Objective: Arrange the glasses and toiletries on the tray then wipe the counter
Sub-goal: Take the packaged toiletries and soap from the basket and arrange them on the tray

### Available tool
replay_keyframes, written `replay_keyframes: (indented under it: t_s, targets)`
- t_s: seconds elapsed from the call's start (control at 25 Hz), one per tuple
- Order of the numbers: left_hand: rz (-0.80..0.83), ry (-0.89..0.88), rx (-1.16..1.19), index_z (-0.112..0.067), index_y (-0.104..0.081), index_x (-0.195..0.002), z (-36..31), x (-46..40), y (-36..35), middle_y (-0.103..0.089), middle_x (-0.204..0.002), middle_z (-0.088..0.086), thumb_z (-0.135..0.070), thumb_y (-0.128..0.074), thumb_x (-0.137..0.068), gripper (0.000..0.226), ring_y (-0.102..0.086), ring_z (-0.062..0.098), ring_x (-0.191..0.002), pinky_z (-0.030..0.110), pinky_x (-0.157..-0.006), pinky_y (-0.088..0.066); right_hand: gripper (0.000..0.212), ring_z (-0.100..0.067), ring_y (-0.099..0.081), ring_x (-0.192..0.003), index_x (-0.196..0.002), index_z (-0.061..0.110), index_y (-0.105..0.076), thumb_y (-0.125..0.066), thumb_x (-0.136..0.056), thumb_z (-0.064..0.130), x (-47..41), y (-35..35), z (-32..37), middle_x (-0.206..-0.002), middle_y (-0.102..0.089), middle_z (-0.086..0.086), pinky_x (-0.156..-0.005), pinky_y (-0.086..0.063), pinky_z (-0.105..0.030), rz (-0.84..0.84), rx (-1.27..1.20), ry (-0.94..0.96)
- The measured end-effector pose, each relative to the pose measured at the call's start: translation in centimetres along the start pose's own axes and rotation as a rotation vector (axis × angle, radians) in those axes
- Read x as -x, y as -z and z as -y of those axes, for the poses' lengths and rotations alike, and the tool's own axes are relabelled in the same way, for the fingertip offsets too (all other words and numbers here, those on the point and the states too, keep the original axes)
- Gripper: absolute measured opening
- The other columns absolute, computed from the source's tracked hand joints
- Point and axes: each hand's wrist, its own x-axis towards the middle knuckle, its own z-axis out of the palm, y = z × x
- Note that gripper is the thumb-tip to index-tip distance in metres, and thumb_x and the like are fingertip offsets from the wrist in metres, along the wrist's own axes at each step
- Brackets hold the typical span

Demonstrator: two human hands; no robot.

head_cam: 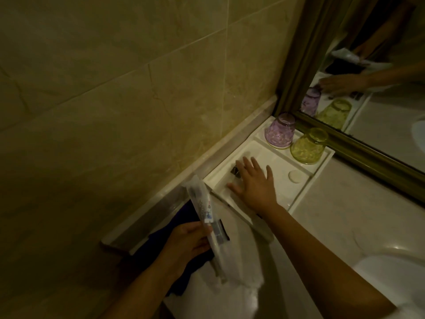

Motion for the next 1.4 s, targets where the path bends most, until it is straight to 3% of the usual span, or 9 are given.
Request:
replay_keyframes:
  t_s: [0.12, 0.52, 0.64, 0.72, 0.8, 0.88, 0.92, 1.16, 1.4]
  targets:
    - [0.003, 0.001, 0.010, -0.012, -0.069, -0.095, -0.1, 0.3, 0.1, -0.077, -0.082, 0.004, -0.008, -0.061, -0.084, 0.014, -0.072, 0.016, -0.077, 0.021, -0.059, -0.055, 0.075, -0.020, -0.007, -0.145, -0.146, 0.020, -0.016, -0.029, -0.087, 0.065, -0.7, -1.4, 0.1, -0.158, -0.014, -0.003, -0.114, -0.001, -0.054, 0.069, -0.010, -0.067]
    - [0.003, -0.016, 0.007, -0.019, -0.074, -0.083, -0.4, 0.8, 0.0, -0.077, -0.083, 0.002, -0.011, -0.062, -0.083, 0.014, -0.072, 0.015, -0.078, 0.020, -0.059, -0.055, 0.075, -0.023, 0.000, -0.145, -0.146, 0.019, -0.016, -0.031, -0.087, 0.063, -2.5, -2.2, 2.2, -0.158, -0.010, -0.004, -0.108, 0.010, -0.062, 0.014, 0.004, -0.180]
    - [-0.004, -0.031, 0.004, -0.015, -0.071, -0.093, -0.6, 0.9, -0.2, -0.077, -0.084, 0.002, -0.012, -0.062, -0.083, 0.013, -0.072, 0.015, -0.078, 0.020, -0.061, -0.055, 0.058, -0.026, -0.010, -0.144, -0.141, 0.020, -0.032, -0.037, -0.092, 0.050, -0.9, -0.1, 3.2, -0.155, -0.021, -0.007, -0.112, -0.006, -0.055, -0.134, -0.184, -0.270]
    - [0.003, -0.052, -0.002, -0.010, -0.069, -0.099, -0.9, 0.9, -0.6, -0.076, -0.085, 0.004, -0.012, -0.063, -0.083, 0.017, -0.072, 0.015, -0.077, 0.020, -0.061, -0.054, 0.039, -0.025, -0.044, -0.125, -0.120, 0.018, -0.057, -0.048, -0.091, 0.042, 1.8, 1.7, 3.5, -0.131, -0.054, -0.009, -0.099, -0.035, -0.040, -0.184, -0.560, -0.247]
    - [0.009, -0.076, -0.024, -0.005, -0.068, -0.101, -1.2, 0.8, -1.3, -0.075, -0.090, 0.008, -0.011, -0.061, -0.085, 0.019, -0.071, 0.015, -0.077, 0.020, -0.061, -0.054, 0.019, -0.009, -0.060, -0.093, -0.094, 0.026, -0.066, -0.058, -0.085, 0.041, 5.9, 3.7, 4.0, -0.098, -0.067, 0.006, -0.077, -0.043, -0.024, 0.009, -0.873, -0.183]
    - [-0.007, -0.089, -0.055, -0.004, -0.068, -0.101, -1.5, 0.6, -2.1, -0.072, -0.096, 0.013, -0.010, -0.059, -0.086, 0.018, -0.071, 0.018, -0.079, 0.021, -0.062, -0.056, 0.013, 0.001, -0.060, -0.074, -0.084, 0.029, -0.067, -0.070, -0.075, 0.039, 9.5, 4.7, 4.6, -0.080, -0.067, 0.011, -0.066, -0.044, -0.015, 0.198, -0.910, -0.155]
    - [-0.016, -0.093, -0.070, -0.005, -0.067, -0.100, -1.6, 0.5, -2.4, -0.072, -0.097, 0.015, -0.011, -0.059, -0.087, 0.017, -0.071, 0.020, -0.081, 0.022, -0.063, -0.057, 0.017, 0.002, -0.059, -0.068, -0.084, 0.028, -0.067, -0.075, -0.071, 0.036, 10.7, 4.7, 4.9, -0.076, -0.065, 0.011, -0.062, -0.045, -0.013, 0.216, -0.886, -0.155]
    - [0.012, -0.095, 0.028, -0.010, -0.066, -0.079, -1.7, 0.4, -3.2, -0.075, -0.067, 0.002, -0.008, -0.057, -0.087, 0.013, -0.072, 0.016, -0.067, 0.024, -0.057, -0.056, 0.007, -0.005, -0.061, -0.063, -0.074, 0.019, -0.067, -0.071, -0.077, 0.013, 12.4, 4.3, 4.3, -0.069, -0.067, 0.001, -0.061, -0.052, -0.018, 0.032, -0.922, -0.345]
    - [-0.018, -0.065, -0.030, -0.003, -0.066, -0.087, -1.7, 0.0, -3.4, -0.072, -0.080, 0.011, -0.003, -0.056, -0.087, 0.010, -0.070, 0.018, -0.069, 0.023, -0.054, -0.056, 0.017, -0.015, -0.061, -0.061, -0.070, 0.021, -0.063, -0.064, -0.082, 0.009, 12.7, 4.6, 2.8, -0.066, -0.066, -0.006, -0.058, -0.049, -0.024, -0.053, -0.960, -0.420]
